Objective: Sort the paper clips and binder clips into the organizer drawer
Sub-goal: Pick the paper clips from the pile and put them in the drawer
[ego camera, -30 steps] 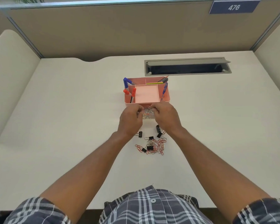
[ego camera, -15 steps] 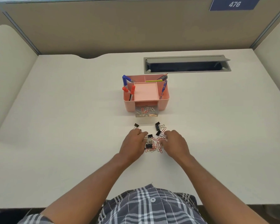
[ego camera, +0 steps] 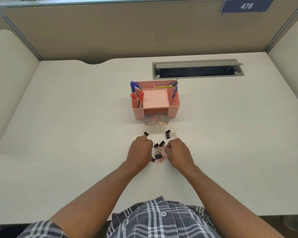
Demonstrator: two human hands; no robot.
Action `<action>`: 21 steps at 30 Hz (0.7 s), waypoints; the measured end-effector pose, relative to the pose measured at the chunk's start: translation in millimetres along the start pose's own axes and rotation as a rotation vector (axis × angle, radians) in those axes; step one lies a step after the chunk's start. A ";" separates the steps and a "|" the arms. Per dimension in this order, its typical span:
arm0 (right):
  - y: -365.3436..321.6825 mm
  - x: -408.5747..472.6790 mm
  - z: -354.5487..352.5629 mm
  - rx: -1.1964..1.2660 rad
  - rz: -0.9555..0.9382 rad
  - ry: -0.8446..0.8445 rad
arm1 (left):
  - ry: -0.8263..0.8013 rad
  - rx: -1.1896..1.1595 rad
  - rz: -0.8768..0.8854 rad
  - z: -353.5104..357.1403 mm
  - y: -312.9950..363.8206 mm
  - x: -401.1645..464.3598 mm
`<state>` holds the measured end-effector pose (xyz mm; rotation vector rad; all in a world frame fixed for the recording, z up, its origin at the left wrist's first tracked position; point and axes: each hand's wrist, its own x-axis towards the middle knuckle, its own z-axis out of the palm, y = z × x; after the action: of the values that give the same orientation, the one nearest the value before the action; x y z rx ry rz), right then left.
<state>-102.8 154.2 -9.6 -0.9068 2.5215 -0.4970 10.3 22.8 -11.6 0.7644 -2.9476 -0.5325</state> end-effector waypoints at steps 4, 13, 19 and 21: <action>5.0 0.6 -3.5 0.029 -0.003 0.013 | 0.010 -0.003 -0.013 -2.6 -4.3 -1.4; 28.1 10.2 -21.9 0.259 0.149 0.147 | 0.059 -0.092 -0.001 0.5 4.7 -7.8; 35.5 29.3 -30.1 0.028 -0.088 0.061 | 0.022 -0.115 -0.018 5.8 10.6 -10.1; 35.3 30.7 -28.6 -0.011 -0.146 0.042 | 0.016 -0.130 -0.062 5.6 11.5 -12.3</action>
<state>-156.6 164.8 -9.3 -1.1015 2.5090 -0.5534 14.9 39.8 -12.5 0.8429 -2.8486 -0.7107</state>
